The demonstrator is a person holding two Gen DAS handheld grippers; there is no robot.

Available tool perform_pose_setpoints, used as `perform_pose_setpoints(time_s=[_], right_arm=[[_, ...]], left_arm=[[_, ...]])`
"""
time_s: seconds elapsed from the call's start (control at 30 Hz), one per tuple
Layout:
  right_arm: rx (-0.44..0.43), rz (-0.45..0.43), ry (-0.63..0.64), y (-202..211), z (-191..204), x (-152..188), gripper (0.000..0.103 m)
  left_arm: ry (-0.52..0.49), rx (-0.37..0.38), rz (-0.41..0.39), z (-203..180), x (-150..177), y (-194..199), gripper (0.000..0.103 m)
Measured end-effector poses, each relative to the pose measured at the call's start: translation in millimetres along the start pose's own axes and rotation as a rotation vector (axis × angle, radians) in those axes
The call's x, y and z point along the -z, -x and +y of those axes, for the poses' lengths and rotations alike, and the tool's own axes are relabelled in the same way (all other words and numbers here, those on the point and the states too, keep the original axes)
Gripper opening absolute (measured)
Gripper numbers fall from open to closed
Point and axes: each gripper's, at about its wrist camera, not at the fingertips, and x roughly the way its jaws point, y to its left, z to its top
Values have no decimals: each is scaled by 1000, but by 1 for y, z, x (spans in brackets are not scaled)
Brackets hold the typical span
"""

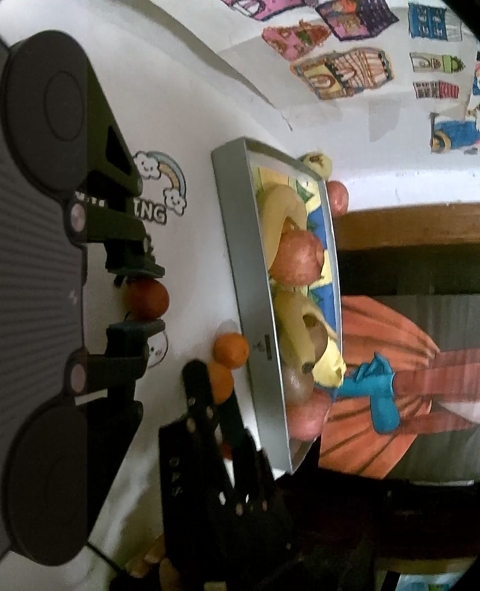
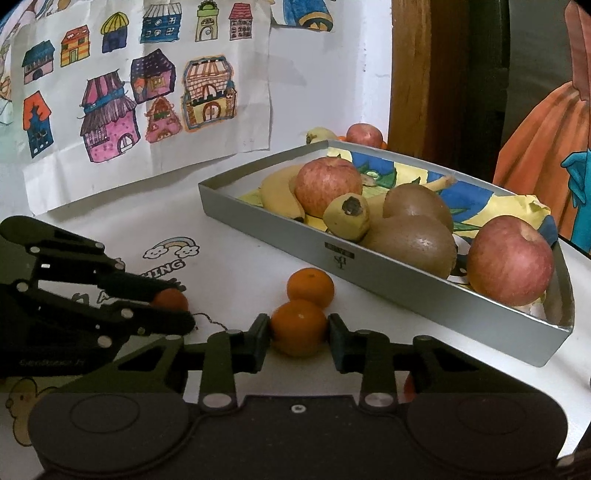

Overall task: Organize fruits
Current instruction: 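Close the left tool on the cherry tomato while the right tool closes on the tangerine, then carry the cherry tomato and tangerine over the silver tray with both tools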

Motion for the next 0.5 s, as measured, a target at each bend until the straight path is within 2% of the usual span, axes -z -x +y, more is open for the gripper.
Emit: perform_pose_setpoints(time_s=[0.3, 0.5], right_arm=[[-21, -66, 21, 20, 10, -14, 35], [-16, -147, 30, 27, 13, -36, 35]], left_arm=[[66, -99, -48, 19, -22, 4, 25], [99, -205, -149, 31, -44, 8, 25]])
